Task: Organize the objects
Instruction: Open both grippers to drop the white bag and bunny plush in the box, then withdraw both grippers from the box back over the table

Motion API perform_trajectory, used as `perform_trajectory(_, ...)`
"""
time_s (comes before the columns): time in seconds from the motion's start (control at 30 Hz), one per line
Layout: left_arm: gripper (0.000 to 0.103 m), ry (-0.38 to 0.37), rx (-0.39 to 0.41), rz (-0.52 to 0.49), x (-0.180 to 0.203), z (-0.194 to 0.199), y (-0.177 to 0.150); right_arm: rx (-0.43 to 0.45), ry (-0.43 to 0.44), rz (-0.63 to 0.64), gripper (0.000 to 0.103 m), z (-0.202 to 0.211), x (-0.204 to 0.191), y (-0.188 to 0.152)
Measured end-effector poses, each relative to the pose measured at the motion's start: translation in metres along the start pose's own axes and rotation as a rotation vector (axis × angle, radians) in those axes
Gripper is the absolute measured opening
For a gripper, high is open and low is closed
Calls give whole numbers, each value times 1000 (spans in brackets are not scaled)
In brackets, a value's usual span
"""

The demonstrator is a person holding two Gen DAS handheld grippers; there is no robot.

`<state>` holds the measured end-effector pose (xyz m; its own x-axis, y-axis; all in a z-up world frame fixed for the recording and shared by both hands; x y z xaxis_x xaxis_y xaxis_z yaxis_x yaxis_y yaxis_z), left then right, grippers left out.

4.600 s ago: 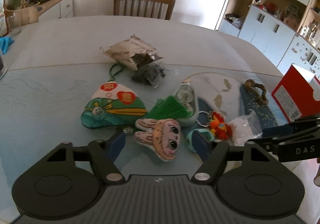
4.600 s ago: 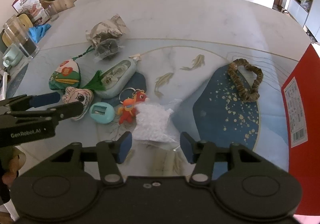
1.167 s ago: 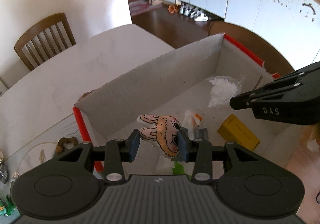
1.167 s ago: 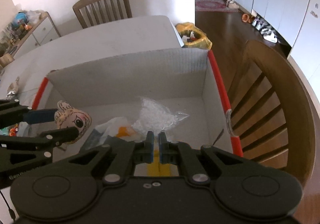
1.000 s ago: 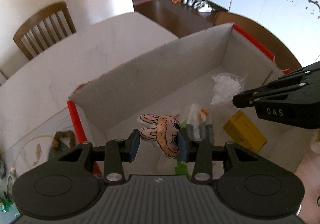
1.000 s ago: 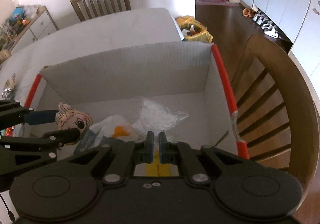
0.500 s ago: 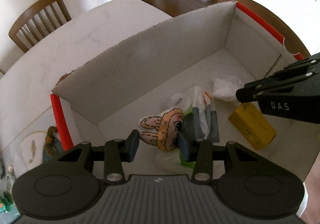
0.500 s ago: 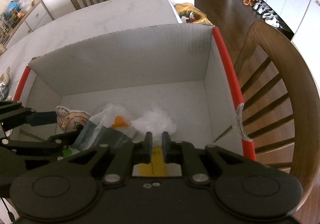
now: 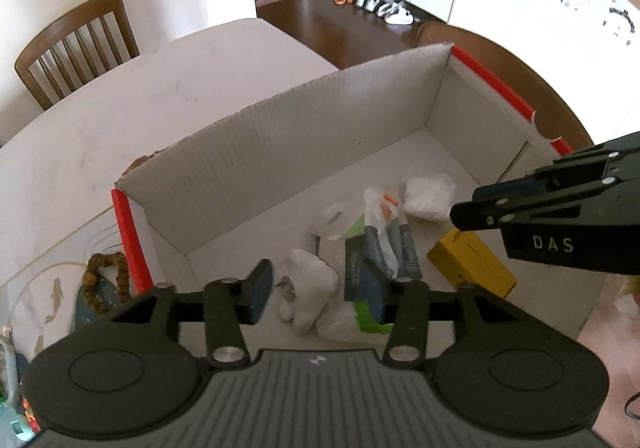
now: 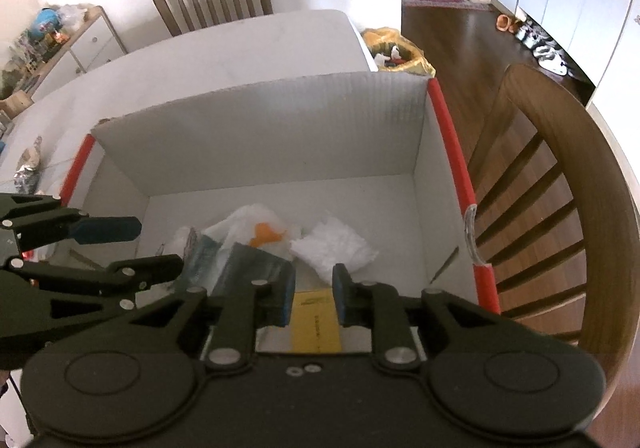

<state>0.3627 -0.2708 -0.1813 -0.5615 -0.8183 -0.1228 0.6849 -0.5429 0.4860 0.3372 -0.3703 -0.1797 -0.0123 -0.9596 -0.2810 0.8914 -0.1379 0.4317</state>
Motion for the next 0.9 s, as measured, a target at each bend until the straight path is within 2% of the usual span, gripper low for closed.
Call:
perform_trajectory(0.17, 56, 5, 38, 17, -2, 12, 0, 28, 17, 2, 33, 10, 0, -1)
perform_trajectory(0.37, 56, 3, 86, 33, -2, 31, -2, 74, 45, 17, 41, 30, -4, -3)
perform_trajectory(0.6, 57, -4, 164, 58, -3, 61, -5, 125, 85, 4, 55, 56, -16, -7)
perform_trajectory(0.7, 62, -3, 204, 68, -6, 77, -7, 154, 111, -14, 63, 68, -22, -10)
perform_trajectory(0.9, 62, 10, 251, 99, -18, 102, -20, 203, 129, -8, 71, 90, -43, -20)
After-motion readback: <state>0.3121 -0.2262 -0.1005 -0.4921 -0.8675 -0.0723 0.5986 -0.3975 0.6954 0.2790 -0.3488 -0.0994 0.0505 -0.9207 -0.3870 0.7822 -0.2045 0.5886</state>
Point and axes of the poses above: each gripper's, at about its wrist camera, not at the fingertips, and z roughly against the way its jaws point, x to its right, y to its top, the point moved 10 cm from there along -z, roughly the way its jaws point, and after that the axes turned 13 degrees about -z, right-handed, at the moved point
